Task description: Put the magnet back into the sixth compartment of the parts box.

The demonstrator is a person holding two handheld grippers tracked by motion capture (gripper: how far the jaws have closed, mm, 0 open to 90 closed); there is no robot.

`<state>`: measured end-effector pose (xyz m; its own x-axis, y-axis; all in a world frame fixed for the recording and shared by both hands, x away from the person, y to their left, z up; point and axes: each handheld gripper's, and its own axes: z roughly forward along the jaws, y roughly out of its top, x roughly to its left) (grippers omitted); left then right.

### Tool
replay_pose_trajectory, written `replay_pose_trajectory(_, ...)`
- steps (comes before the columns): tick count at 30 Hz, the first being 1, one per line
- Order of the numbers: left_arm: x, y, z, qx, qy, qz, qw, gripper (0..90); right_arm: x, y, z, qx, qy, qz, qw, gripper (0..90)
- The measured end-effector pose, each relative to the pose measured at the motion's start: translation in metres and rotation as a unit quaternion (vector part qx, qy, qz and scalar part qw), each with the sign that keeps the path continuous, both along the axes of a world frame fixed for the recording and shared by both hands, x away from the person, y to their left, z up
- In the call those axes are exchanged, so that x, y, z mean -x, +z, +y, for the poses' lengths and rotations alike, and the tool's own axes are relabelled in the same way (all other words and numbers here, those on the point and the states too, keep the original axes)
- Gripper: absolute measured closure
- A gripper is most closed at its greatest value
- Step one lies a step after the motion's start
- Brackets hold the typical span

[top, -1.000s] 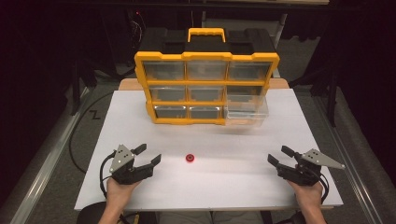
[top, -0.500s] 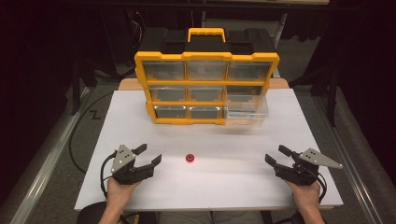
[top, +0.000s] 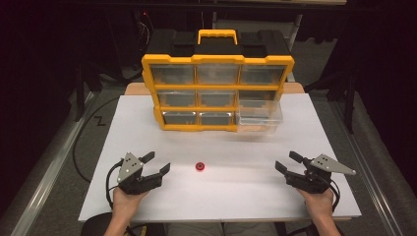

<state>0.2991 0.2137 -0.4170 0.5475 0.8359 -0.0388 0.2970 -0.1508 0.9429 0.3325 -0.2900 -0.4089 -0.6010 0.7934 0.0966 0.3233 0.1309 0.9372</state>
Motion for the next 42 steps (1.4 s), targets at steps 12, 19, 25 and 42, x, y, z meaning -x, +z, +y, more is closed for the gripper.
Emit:
replay_pose_trajectory(12, 0.000, 0.000, 0.000, 0.001, 0.000, -0.002, 1.0000, 31.2, -0.003, 0.001, 0.011, 0.015, 0.018, 0.004, 0.9997, 30.4)
replay_pose_trajectory(19, 0.001, 0.000, 0.000, 0.001, 0.000, -0.002, 1.0000, 31.2, -0.005, 0.002, 0.014, 0.013, 0.021, 0.003, 0.9997, 30.5)
replay_pose_trajectory(25, 0.001, 0.000, 0.000, 0.002, 0.000, -0.003, 1.0000, 31.2, -0.007, 0.003, 0.020, 0.011, 0.028, 0.001, 0.9996, 30.8)
replay_pose_trajectory(42, 0.001, 0.000, 0.000, 0.004, 0.001, -0.005, 1.0000, 31.1, -0.014, 0.003, 0.037, 0.008, 0.044, -0.002, 0.9990, 31.6)
